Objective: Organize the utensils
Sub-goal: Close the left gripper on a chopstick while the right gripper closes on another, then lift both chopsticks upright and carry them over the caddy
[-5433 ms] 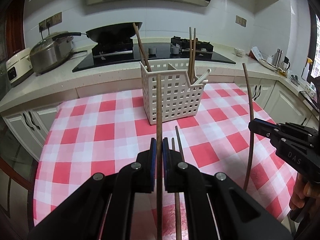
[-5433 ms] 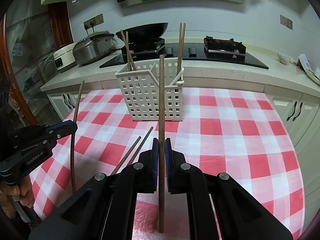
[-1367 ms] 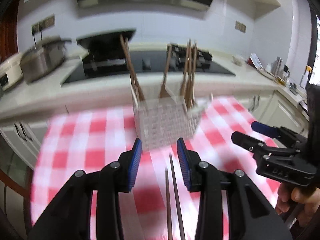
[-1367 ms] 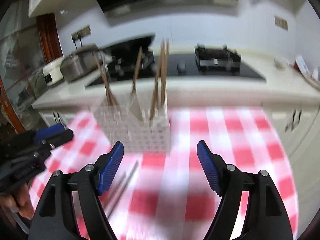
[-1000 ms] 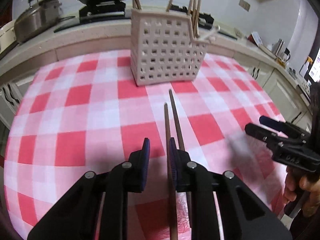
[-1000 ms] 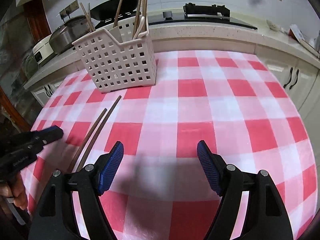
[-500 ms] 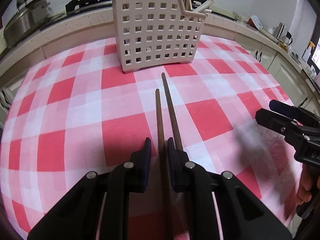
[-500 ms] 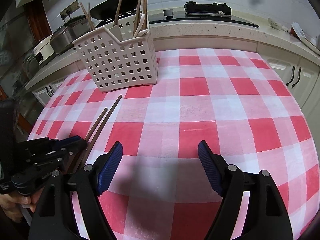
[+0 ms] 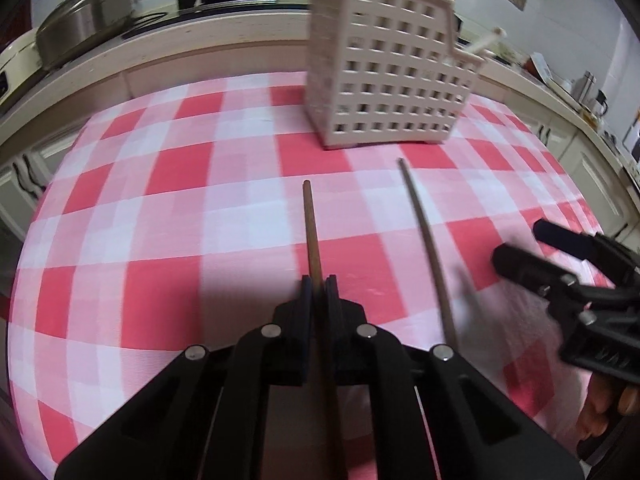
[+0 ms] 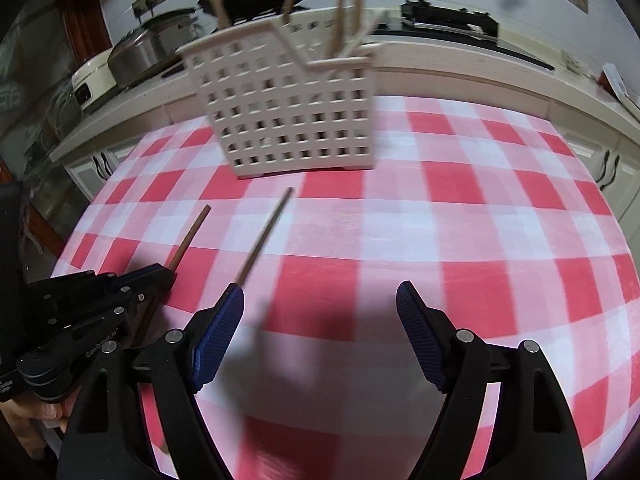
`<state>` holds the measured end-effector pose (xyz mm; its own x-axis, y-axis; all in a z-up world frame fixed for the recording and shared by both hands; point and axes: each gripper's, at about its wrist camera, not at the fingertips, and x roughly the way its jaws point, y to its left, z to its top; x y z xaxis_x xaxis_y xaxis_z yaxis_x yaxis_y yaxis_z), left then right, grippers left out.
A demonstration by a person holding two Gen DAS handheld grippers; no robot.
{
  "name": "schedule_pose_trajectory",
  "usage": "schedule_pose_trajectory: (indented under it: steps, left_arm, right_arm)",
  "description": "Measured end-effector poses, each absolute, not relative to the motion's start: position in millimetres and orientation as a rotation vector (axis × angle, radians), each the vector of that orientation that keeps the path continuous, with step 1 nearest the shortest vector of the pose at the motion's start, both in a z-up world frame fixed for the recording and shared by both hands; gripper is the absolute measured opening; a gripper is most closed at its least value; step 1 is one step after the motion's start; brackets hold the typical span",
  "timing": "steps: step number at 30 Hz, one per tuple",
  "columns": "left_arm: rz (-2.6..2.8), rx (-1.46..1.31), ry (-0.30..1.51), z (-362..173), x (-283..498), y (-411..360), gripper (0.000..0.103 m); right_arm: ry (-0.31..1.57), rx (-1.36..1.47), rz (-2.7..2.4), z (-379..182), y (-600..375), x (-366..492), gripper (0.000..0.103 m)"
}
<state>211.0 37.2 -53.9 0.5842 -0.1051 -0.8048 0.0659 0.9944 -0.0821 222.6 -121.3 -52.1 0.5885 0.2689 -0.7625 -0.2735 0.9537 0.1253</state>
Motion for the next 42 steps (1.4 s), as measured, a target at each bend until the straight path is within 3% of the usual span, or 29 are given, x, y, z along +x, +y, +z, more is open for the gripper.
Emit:
schedule_pose_trajectory:
  steps: [13, 21, 29, 42]
  left_arm:
    - [-0.063, -0.024, 0.921, -54.6, 207.7, 51.1, 0.007]
    - [-0.056, 0.003, 0.914, -55.2, 207.3, 48.4, 0.007]
    - [-0.052, -0.017, 0.923, -54.2, 209.1, 49.4, 0.006]
    - [-0.053, -0.003, 0.891, -39.6, 201.5, 39.8, 0.006]
  right_arm:
    - [0.92, -0.113, 0.302, -70.3, -81.7, 244.1, 0.055]
    - [0.897, -0.142, 0.342, -69.3, -77.1, 241.9, 0.015]
    - [0.901, -0.106, 0.347, -66.8, -88.1, 238.6, 0.008]
    - [0.848, -0.085, 0.322, -46.2, -107.0, 225.4, 0.008]
